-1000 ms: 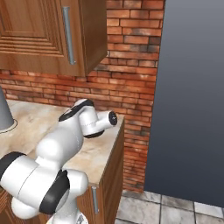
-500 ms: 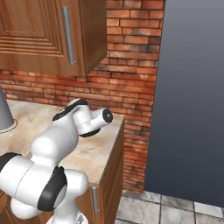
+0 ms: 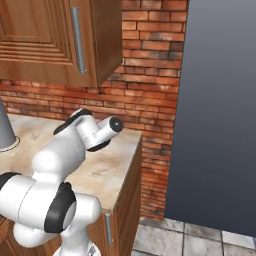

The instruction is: Place the drinks on the dining counter in a tight cluster.

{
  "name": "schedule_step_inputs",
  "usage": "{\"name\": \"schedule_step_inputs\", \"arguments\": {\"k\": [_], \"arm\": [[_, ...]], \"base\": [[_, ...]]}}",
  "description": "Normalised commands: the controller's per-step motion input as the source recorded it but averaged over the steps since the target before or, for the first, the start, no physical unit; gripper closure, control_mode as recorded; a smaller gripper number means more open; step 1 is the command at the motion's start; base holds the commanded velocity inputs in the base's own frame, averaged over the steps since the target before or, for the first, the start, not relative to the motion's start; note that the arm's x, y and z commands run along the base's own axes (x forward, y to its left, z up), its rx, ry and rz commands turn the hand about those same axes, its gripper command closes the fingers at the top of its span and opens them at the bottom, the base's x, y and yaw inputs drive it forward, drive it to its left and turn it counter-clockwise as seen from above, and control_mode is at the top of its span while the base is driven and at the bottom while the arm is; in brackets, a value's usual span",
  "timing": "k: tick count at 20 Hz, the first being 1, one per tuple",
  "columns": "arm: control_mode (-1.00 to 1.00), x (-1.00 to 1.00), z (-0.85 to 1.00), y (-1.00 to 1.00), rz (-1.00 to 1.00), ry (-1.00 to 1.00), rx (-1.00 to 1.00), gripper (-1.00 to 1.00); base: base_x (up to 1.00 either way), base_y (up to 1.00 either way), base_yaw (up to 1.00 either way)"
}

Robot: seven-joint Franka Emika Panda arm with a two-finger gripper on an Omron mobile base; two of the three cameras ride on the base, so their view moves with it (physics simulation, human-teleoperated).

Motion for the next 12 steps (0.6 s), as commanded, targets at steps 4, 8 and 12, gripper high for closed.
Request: {"name": "schedule_step_inputs", "arguments": {"k": [4, 8, 12], "arm": [[-1.00, 0.12, -0.14, 0.00, 0.05, -0.15, 0.01, -1.00], [-1.00, 0.02, -0.04, 0.00, 0.23, -0.01, 0.05, -1.00], [-1.00, 0.00, -0.11, 0.00, 0.29, 0.00, 0.08, -1.00]], "base": [[0.00, 0.00, 0.00], [0.00, 0.00, 0.00], [0.00, 0.00, 0.00]]}}
